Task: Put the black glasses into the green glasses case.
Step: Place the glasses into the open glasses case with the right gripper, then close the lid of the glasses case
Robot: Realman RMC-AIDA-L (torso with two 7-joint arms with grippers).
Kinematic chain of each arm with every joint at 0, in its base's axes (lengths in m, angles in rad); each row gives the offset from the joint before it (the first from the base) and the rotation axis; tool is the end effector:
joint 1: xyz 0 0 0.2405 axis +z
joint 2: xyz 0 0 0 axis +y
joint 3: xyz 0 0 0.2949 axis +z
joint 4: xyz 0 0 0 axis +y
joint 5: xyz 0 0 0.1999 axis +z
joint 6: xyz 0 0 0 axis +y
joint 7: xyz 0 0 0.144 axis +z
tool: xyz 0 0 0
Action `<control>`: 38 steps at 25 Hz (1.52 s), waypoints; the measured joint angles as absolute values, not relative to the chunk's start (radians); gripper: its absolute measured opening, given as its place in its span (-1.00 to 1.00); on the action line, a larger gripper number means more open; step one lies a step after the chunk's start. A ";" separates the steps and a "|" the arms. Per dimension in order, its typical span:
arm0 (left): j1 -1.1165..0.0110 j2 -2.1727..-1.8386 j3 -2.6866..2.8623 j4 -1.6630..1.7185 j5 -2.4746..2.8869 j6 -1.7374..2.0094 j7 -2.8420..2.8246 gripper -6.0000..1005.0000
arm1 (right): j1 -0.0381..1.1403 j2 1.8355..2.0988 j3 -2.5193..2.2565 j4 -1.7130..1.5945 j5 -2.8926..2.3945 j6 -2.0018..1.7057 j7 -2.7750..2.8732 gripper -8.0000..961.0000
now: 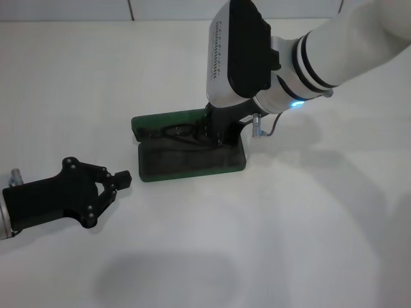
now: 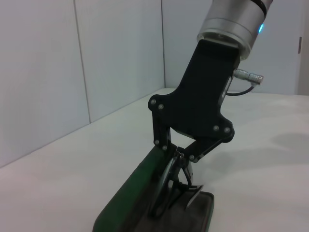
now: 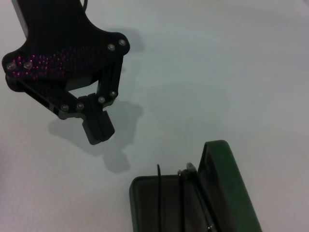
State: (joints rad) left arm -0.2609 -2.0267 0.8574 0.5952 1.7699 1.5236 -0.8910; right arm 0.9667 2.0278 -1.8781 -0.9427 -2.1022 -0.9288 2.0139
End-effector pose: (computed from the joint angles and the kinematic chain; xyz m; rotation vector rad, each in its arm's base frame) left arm -0.3567 0.2630 -0.0132 -2.6175 -0.2872 -0.5955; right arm 0.0915 0.4105 -0.1232 -2.8787 -0.2764 -0.2443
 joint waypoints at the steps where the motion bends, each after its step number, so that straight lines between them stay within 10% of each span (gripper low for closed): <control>1: -0.261 -2.027 0.857 0.595 1.770 1.524 -0.891 -0.99 | 0.967 2.028 -1.879 -0.943 -2.102 -0.927 2.014 -0.80; 38: -0.245 -2.019 0.819 0.598 1.763 1.560 -0.893 -0.99 | 0.877 2.028 -1.773 -1.086 -1.989 -1.063 2.019 -0.59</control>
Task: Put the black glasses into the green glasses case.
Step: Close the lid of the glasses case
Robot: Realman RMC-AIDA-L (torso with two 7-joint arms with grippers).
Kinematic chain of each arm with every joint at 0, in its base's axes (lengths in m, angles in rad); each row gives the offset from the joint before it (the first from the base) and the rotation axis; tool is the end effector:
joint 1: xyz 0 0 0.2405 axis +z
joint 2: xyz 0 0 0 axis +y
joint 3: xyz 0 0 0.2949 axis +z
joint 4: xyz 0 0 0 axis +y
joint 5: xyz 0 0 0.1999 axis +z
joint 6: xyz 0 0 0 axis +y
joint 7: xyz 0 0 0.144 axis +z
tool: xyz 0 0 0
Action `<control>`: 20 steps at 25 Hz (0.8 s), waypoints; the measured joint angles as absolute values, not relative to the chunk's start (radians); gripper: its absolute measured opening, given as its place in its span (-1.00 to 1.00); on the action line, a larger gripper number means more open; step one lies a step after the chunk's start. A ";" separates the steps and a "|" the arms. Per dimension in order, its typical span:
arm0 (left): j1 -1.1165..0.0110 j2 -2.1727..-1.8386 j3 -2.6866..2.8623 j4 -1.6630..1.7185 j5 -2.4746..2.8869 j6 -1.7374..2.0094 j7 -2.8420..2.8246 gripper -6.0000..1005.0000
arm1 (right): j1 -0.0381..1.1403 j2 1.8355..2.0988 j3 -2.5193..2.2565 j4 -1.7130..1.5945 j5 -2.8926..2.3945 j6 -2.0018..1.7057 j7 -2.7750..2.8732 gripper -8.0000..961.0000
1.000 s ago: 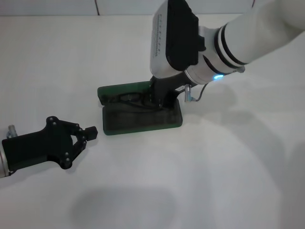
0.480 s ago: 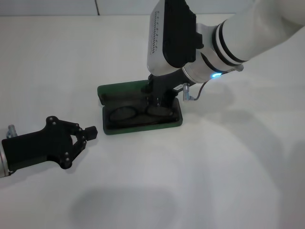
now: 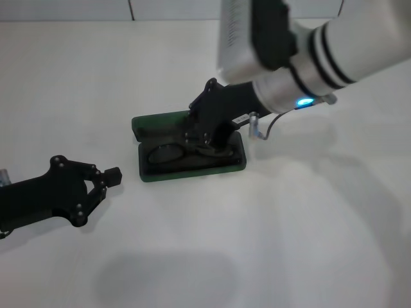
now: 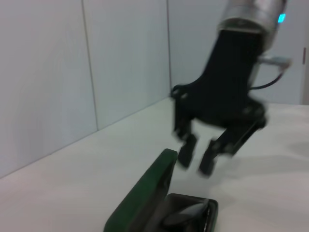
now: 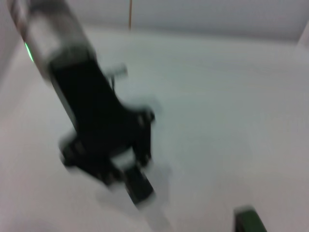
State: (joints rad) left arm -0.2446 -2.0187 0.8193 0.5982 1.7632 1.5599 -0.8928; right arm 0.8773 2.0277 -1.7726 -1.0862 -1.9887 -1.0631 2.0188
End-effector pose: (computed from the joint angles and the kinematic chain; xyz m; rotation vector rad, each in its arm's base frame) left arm -0.3603 0.2577 -0.0033 -2.5858 -0.3009 -0.6273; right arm 0.0790 0.3886 -0.1048 -2.9849 -0.1358 -0.0071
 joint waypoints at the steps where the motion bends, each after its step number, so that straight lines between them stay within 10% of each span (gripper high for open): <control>1: -0.244 -2.018 0.816 0.598 1.763 1.561 -0.893 -0.99 | 0.842 2.028 -1.735 -1.116 -1.954 -1.097 1.997 -0.59; 16: -0.277 -2.027 0.814 0.587 1.762 1.553 -0.893 -0.99 | 0.476 2.017 -1.170 -0.841 -1.551 -1.432 1.479 -0.51; 20: -0.291 -2.028 0.814 0.576 1.764 1.539 -0.894 -0.99 | 0.427 2.015 -1.083 -0.685 -1.543 -1.516 1.231 -0.16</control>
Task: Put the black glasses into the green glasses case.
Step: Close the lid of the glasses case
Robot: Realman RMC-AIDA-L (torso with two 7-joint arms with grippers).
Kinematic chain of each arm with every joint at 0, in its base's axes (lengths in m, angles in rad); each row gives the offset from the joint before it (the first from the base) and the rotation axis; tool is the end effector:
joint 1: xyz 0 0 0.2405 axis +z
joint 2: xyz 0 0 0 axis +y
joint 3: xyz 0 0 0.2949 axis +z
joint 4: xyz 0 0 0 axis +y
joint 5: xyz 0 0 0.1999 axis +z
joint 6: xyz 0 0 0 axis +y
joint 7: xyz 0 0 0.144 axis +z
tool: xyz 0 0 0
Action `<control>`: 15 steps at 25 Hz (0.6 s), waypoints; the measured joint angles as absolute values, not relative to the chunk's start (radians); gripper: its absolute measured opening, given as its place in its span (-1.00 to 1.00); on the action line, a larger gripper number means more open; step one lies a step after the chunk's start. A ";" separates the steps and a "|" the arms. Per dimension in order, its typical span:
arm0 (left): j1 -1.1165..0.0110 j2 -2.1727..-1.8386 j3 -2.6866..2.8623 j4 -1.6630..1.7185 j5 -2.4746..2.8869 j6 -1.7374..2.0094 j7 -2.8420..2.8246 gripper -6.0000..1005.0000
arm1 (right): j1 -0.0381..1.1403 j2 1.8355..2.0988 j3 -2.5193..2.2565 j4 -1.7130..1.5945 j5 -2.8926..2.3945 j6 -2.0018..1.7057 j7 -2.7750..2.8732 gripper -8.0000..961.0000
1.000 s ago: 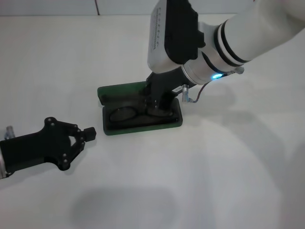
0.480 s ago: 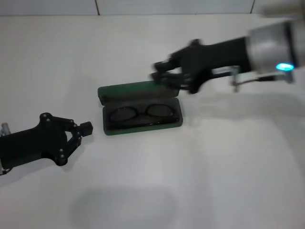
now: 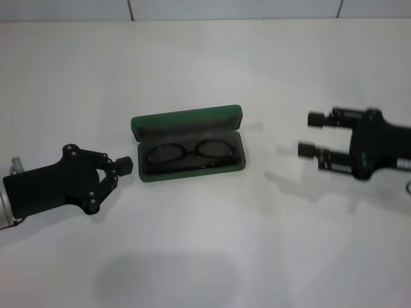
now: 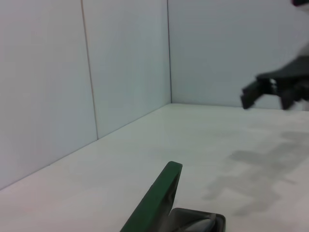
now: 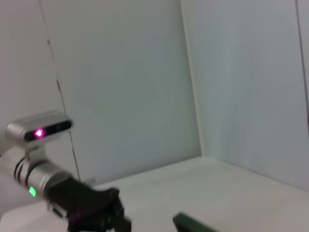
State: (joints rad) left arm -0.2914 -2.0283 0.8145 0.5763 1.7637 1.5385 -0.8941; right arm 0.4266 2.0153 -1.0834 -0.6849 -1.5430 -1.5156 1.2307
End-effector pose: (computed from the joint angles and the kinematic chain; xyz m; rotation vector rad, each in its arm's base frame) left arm -0.3496 0.2731 -0.0100 -2.5878 -0.2834 -0.6462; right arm 0.2705 0.3275 -0.0122 -2.7106 0.3430 0.8661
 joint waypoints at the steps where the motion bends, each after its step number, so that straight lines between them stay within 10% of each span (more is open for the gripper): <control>1: -0.292 -2.029 0.814 0.576 1.764 1.536 -0.894 -0.99 | 0.416 2.014 -1.079 -0.646 -1.546 -1.527 1.167 -0.07; 7: -0.296 -2.032 0.815 0.572 1.778 1.473 -0.905 -0.99 | 0.393 2.010 -1.079 -0.518 -1.552 -1.549 0.976 0.42; 15: -0.316 -2.036 0.821 0.566 1.801 1.411 -0.925 -0.99 | 0.380 2.003 -1.087 -0.475 -1.555 -1.537 0.934 0.60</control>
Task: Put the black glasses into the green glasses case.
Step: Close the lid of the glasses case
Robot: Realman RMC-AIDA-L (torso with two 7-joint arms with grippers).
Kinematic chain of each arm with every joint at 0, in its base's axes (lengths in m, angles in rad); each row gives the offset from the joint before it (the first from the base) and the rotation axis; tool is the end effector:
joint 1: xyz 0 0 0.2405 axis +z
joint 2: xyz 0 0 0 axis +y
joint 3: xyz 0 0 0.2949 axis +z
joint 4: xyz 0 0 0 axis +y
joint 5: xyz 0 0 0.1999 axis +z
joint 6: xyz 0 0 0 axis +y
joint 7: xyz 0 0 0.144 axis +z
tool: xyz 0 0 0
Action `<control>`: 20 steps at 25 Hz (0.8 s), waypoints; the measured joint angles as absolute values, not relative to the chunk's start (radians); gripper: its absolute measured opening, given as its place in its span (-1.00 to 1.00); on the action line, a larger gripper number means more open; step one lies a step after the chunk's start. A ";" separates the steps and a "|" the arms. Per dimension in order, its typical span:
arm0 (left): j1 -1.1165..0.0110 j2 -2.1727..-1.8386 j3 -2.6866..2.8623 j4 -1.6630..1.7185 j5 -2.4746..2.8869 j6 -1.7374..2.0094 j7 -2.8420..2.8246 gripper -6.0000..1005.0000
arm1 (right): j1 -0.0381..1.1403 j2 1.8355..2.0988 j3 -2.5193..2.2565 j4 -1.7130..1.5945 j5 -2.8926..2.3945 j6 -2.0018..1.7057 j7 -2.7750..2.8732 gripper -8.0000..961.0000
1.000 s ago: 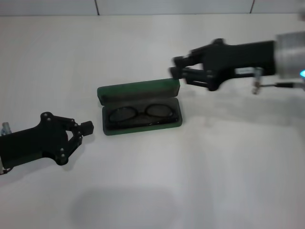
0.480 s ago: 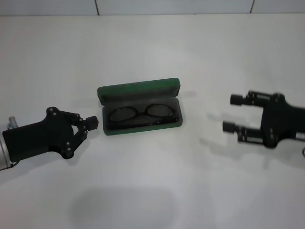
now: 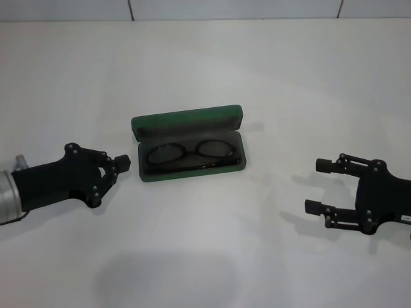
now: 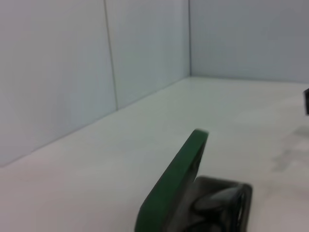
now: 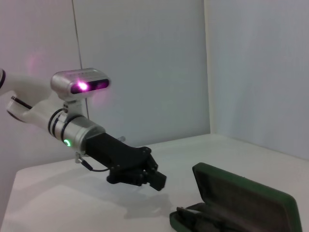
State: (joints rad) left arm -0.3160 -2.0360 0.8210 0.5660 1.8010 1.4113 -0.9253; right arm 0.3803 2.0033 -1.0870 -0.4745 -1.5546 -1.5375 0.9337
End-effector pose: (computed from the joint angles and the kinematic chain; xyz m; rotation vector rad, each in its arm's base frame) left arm -0.3583 0.2873 -0.0184 -2.5692 -0.3541 -0.5179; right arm 0.3127 0.2882 -0.0343 -2.7186 0.2722 0.8085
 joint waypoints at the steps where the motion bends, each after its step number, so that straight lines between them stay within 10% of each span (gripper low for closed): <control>1: -0.323 -2.038 0.821 0.565 1.809 1.392 -0.936 -0.99 | 0.380 2.003 -1.086 -0.473 -1.559 -1.537 0.933 0.60; 20: -0.429 -2.061 0.825 0.523 1.871 1.275 -0.955 -0.99 | 0.389 2.009 -1.087 -0.477 -1.579 -1.540 0.936 0.60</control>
